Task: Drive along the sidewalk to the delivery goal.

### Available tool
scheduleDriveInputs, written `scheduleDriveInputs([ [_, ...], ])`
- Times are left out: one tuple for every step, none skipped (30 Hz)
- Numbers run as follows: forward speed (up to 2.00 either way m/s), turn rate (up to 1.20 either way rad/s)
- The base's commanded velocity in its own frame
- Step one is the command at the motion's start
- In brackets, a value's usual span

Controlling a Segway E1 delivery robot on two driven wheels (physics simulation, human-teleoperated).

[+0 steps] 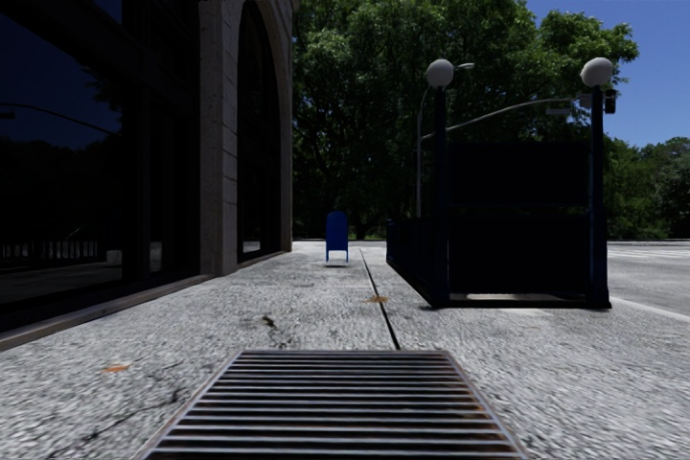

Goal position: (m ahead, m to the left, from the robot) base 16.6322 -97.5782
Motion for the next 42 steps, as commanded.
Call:
scheduleDriveInputs([
  [2.00, -0.10],
  [2.00, -0.10],
  [2.00, -0.10],
  [2.00, -0.11],
  [2.00, -0.14],
  [2.00, -0.14],
  [2.00, -0.17],
  [2.00, -0.19],
  [2.00, -0.19],
  [2.00, -0.19],
  [2.00, -0.19],
  [2.00, -0.19],
  [2.00, -0.19],
  [2.00, -0.19],
  [2.00, -0.19],
  [2.00, -0.18],
  [2.00, -0.18],
  [2.00, -0.11],
  [2.00, -0.11],
  [2.00, -0.05],
  [2.00, -0.03],
  [2.00, -0.03],
  [2.00, -0.03],
  [2.00, -0.03],
  [2.00, -0.07],
  [2.00, -0.12],
  [2.00, -0.13],
  [2.00, -0.14],
  [2.00, -0.14],
  [2.00, -0.16],
  [2.00, -0.18],
  [2.00, -0.19],
  [2.00, -0.19],
  [2.00, -0.19],
  [2.00, -0.19],
  [2.00, -0.20],
  [2.00, -0.20],
  [2.00, -0.20],
  [2.00, -0.20],
  [2.00, -0.20],
  [2.00, -0.20],
  [2.00, -0.20],
])
